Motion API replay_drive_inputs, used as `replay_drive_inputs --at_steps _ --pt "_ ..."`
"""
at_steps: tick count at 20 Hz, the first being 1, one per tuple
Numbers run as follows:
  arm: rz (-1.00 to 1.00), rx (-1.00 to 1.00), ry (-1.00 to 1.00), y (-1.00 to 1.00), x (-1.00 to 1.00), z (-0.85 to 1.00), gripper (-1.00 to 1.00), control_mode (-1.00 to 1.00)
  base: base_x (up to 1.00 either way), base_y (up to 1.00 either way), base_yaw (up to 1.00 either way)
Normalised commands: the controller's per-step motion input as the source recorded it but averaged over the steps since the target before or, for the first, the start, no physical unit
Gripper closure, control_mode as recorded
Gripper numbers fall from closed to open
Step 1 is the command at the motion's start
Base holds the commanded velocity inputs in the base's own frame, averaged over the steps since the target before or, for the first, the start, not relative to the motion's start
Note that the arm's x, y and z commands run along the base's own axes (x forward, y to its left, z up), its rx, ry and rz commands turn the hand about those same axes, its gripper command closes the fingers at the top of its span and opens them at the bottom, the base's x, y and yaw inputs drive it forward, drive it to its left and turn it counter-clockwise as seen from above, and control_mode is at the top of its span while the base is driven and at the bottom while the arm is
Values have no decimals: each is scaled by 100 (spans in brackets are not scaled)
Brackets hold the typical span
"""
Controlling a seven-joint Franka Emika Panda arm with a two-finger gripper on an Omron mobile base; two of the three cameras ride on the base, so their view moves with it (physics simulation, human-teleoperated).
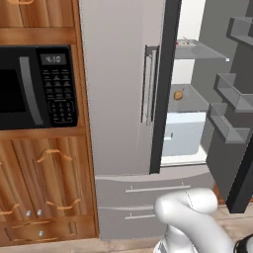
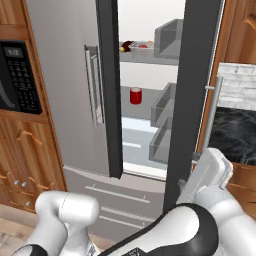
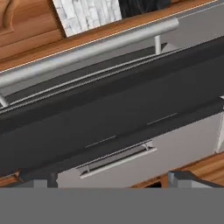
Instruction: Place the tupperware on the top shelf of the fridge. Make space for the tupperware among the existing items by rearranging them on the shelves if needed. Close the fridge door when finished.
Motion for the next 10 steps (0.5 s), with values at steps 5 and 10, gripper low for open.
replay_drive_inputs --at_steps 5,10 --pt "0 21 2 -64 77 -31 -100 -100 0 0 0" --pt "5 17 3 -47 87 -40 -100 -100 0 0 0"
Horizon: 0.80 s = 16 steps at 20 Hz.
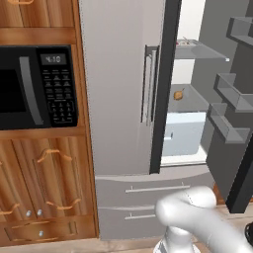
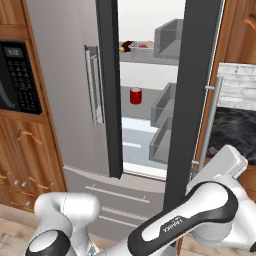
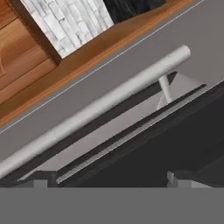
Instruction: Place the tupperware on the top shelf of the fridge. Make space for the tupperware among the existing items by rearranging them on the shelves if needed. Close the fridge door when finished.
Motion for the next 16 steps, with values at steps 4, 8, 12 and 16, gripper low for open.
replay_drive_inputs --at_steps 4,8,12,16 --pt "11 17 3 -61 93 -33 -100 -100 0 0 0" --pt "8 14 4 -83 76 -31 -100 -100 0 0 0" --pt "7 12 3 -73 74 -32 -100 -100 0 0 0" --pt "17 3 -4 -18 50 -26 -100 -100 0 0 0"
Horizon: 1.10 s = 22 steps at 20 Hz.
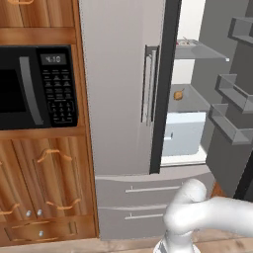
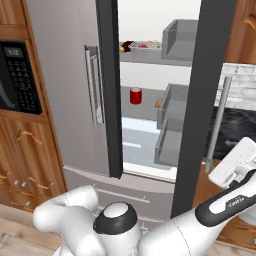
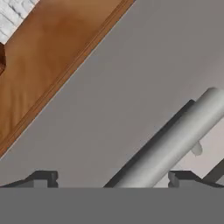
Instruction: Place the tupperware on the top shelf of the fridge. Make space for the tupperware among the existing items by rearranging them on the shelves if needed. Close the fridge door when finished.
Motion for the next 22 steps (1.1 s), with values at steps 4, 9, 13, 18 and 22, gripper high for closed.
replay_drive_inputs --at_steps 4,9,13,18,22 --pt "29 -8 -15 61 23 -31 -100 -100 0 0 0" --pt "24 -20 -34 100 -2 -46 -100 -100 0 0 0" --pt "13 -18 -35 100 0 -15 -100 -100 0 0 0" --pt "11 -17 -40 100 0 0 -100 -100 0 0 0" --pt "10 -16 -49 100 0 5 -100 -100 0 0 0"
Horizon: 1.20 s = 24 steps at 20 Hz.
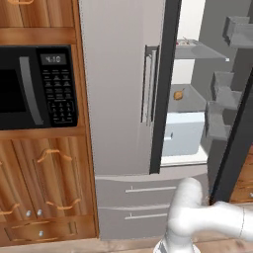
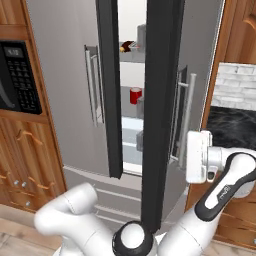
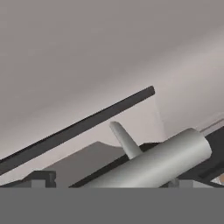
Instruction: Place the tupperware on the top shelf of the fridge. Make space for the tupperware among the existing items by rearranging them on the shelves if needed. Close the fridge door when finished.
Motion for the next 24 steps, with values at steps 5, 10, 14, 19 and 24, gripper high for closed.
replay_drive_inputs --at_steps 5,10,14,19,24 --pt "0 -9 -58 100 17 42 -100 -100 0 0 0" --pt "0 -7 -61 100 29 51 -100 -100 0 0 0" --pt "-5 -8 -58 97 32 54 -100 -100 0 0 0" --pt "-29 -13 -31 71 41 45 -100 -100 0 0 0" --pt "-41 -20 -11 60 56 47 -100 -100 0 0 0"
